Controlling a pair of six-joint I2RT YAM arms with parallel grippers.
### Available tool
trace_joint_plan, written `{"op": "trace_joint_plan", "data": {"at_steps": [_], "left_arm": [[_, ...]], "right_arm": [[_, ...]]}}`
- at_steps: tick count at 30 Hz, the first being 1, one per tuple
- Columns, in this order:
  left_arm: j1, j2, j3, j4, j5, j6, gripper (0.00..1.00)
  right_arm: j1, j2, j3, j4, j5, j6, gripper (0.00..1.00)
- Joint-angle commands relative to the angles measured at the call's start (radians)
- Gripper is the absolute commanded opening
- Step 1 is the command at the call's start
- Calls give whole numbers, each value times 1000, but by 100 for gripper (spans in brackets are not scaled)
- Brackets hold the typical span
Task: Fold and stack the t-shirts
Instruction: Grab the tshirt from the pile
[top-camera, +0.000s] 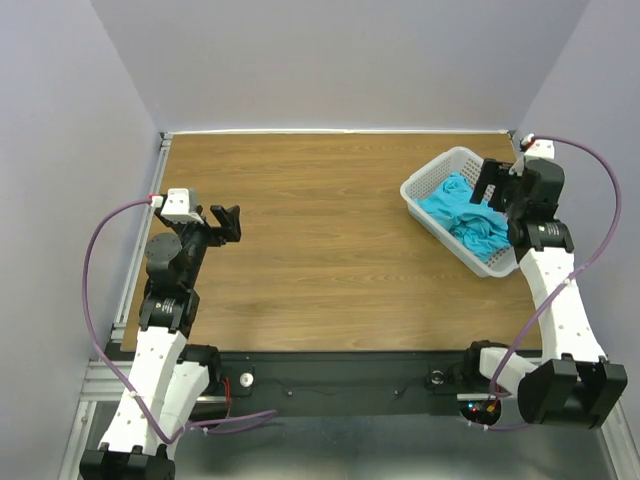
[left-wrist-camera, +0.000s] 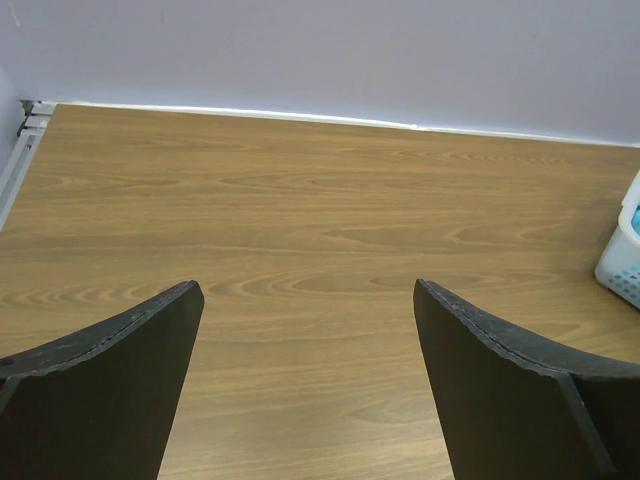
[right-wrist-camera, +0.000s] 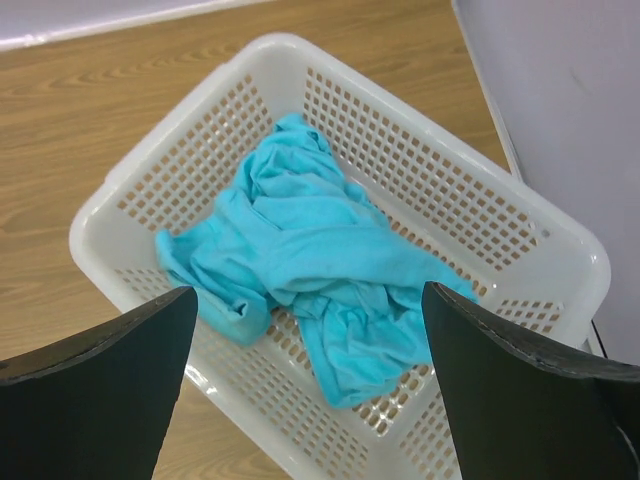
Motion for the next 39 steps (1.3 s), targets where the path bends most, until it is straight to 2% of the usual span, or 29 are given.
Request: {"op": "trace_joint_plan", "data": {"at_steps": [1, 3, 6, 10, 12, 14, 21, 26, 30, 33, 34, 35, 36, 39], "left_arm": [[2, -18, 18, 63, 25, 14, 99], [0, -16, 15, 66, 24, 14, 98], [0, 5, 21, 66, 25, 14, 98], [2, 18, 23, 60, 38, 14, 98], [0, 16, 23, 61, 39, 14, 98], [0, 18, 21, 64, 41, 14, 98], [2, 10, 24, 64, 68, 13, 99], [2, 13, 26, 68, 62, 14, 98], [0, 19, 26, 68, 73, 11, 98], [0, 12, 26, 64, 71, 9, 98], [2, 8, 23, 69, 71, 9, 98], [0, 8, 23, 72, 71, 9, 98], [0, 8, 24, 71, 70, 9, 98], [0, 16, 26, 72, 85, 9, 98]], "right_arm": [[4, 20, 78, 35, -15, -65, 100], [4, 28, 86, 35, -78, -145, 100], [4, 25, 72, 21, -205, -384, 100], [3, 121, 97, -54, -170, -448, 100], [-2, 198, 147, -100, -228, -451, 100], [-6, 307, 181, -129, -222, -390, 100], [-51, 531, 301, -138, -334, -350, 99], [-72, 654, 356, -146, -324, -328, 96], [-74, 743, 399, -158, -336, -313, 82], [-74, 745, 410, -178, -376, -293, 46], [-74, 717, 413, -175, -377, -288, 17], [-74, 702, 417, -175, -380, -290, 6], [-74, 686, 439, -177, -380, -287, 1], [-76, 610, 533, -201, -409, -278, 1]]}}
